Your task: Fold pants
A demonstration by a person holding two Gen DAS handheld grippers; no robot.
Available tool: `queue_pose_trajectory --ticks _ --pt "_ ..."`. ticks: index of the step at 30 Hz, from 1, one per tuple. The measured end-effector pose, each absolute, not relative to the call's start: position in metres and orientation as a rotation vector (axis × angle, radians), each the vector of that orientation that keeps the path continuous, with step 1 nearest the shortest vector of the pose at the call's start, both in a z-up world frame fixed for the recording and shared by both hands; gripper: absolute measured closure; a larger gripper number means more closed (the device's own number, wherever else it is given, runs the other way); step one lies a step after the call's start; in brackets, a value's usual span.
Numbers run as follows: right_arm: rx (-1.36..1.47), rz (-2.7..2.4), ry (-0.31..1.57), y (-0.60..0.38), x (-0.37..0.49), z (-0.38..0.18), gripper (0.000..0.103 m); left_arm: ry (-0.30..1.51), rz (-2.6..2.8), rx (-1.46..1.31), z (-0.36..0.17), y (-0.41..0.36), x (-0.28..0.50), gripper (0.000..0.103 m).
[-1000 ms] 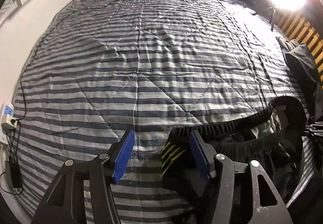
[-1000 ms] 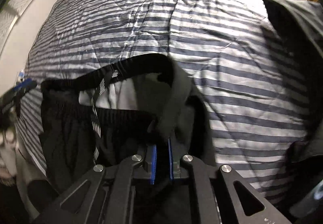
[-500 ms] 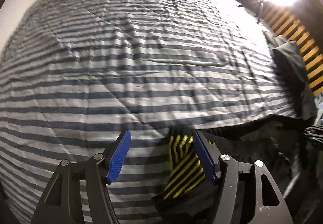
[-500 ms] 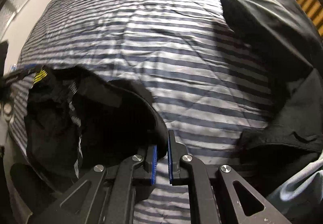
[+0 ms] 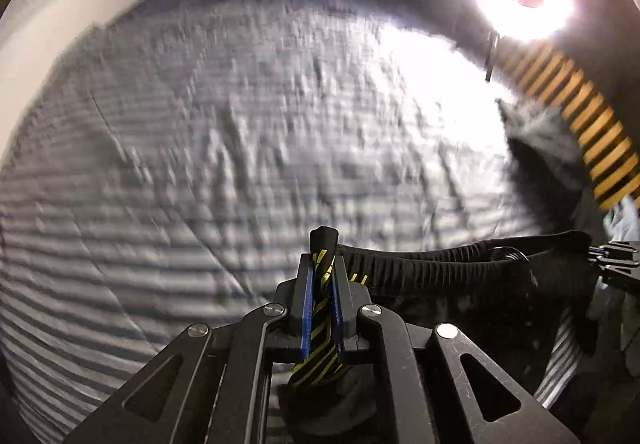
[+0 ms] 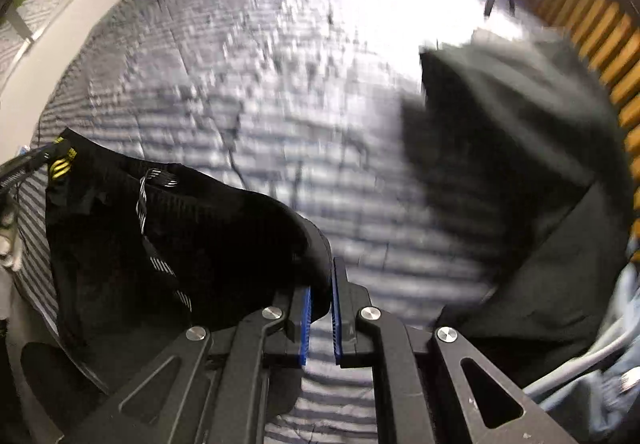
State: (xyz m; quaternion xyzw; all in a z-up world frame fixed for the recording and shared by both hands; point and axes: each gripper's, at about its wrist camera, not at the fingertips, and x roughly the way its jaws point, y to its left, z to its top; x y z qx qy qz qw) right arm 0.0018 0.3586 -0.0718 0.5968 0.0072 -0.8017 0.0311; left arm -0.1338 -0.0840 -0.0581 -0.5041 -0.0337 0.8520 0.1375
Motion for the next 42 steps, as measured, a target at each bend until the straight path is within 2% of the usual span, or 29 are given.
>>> queue_pose_trajectory --ticks 5,8,11,14,16,19,22,28,31,32,35,37,39,42 --pt "1.636 -2.646 0.101 0.340 -0.049 0.011 0.097 -0.053 2.660 -1.255 0.058 -0.096 -0.168 0.095" --pt "1.331 -2.869 0.219 0.320 -0.077 0.109 0.097 -0.041 2.793 -1.040 0.148 -0.102 -0.182 0.095" --pt "1.056 -2.998 0.234 0.308 -0.076 0.189 0.097 -0.076 2.904 -0.745 0.248 -0.115 -0.164 0.095" --pt "0.837 -3.052 0.267 0.299 -0.053 0.248 0.097 -0.050 2.934 -0.566 0.302 -0.125 -0.131 0.095" --pt "0.746 -3.059 0.312 0.294 -0.033 0.262 0.097 -0.020 2.933 -0.531 0.310 -0.128 -0.108 0.095" --pt "0.774 -3.011 0.321 0.288 -0.009 0.242 0.097 0.097 2.927 -0.562 0.280 -0.127 -0.070 0.095" --pt "0.878 -2.937 0.372 0.279 0.015 0.182 0.097 0.147 2.896 -0.705 0.210 -0.131 -0.038 0.095" --pt "1.292 -2.676 0.416 0.261 0.069 -0.015 0.097 0.263 2.680 -1.224 -0.001 -0.136 0.011 0.092" --pt "1.508 -2.528 0.341 0.252 0.084 -0.102 0.097 0.223 2.535 -1.496 -0.081 -0.139 0.029 0.089" --pt "1.567 -2.487 0.367 0.246 0.092 -0.133 0.097 0.229 2.499 -1.554 -0.100 -0.140 0.037 0.089" --pt "1.606 -2.486 0.454 0.240 0.105 -0.168 0.094 0.244 2.476 -1.587 -0.118 -0.145 0.059 0.089" --pt "1.613 -2.490 0.367 0.249 0.108 -0.174 0.094 0.232 2.504 -1.561 -0.111 -0.147 0.064 0.087" --pt "1.603 -2.509 0.267 0.254 0.109 -0.172 0.094 0.276 2.532 -1.517 -0.099 -0.141 0.058 0.079" --pt "1.549 -2.536 0.072 0.272 0.107 -0.163 0.090 0.420 2.553 -1.444 -0.090 -0.124 0.048 0.057"
